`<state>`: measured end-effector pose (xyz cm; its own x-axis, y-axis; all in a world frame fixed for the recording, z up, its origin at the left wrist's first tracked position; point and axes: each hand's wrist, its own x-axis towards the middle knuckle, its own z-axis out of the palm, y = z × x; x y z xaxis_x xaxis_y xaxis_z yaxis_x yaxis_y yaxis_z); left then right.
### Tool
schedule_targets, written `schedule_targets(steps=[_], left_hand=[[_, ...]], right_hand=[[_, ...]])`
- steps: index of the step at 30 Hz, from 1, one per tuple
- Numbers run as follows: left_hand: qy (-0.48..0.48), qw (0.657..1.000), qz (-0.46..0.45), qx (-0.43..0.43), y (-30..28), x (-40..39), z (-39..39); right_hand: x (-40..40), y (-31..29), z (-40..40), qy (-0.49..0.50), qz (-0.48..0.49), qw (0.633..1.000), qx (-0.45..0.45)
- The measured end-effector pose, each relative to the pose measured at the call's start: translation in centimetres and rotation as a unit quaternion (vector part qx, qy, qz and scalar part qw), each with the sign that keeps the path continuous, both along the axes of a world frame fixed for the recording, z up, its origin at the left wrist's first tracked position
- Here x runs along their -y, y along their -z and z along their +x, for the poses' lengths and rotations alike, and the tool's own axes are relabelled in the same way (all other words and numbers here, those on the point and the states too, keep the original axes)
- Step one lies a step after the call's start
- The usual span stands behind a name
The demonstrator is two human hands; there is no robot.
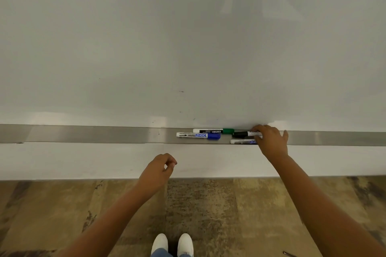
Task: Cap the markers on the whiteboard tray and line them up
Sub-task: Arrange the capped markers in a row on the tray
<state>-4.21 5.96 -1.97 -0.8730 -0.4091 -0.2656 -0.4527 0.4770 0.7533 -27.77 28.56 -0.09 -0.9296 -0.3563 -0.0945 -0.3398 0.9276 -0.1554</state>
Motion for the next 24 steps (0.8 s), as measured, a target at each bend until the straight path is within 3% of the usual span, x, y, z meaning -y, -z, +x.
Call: schedule_targets(steps=[5,13,24], left_hand=[[0.001,1.000,-0.003,0.005,0.5,0.0,0.0],[0.001,1.000,-0.003,0.003,0.7,-0.1,-0.4],[-0.013,1.000,-0.023,0.007,0.5,0.4,0.6]], right_hand=[[-0.1,0.1,0.5,-0.002,-0.050,0.999,-0.006],[5.0,0.3,5.1,-0.121,-0.119,0.985,-0.036],[8.7,0.9,6.8,-0.164,-0.026,0.986,-0.008]])
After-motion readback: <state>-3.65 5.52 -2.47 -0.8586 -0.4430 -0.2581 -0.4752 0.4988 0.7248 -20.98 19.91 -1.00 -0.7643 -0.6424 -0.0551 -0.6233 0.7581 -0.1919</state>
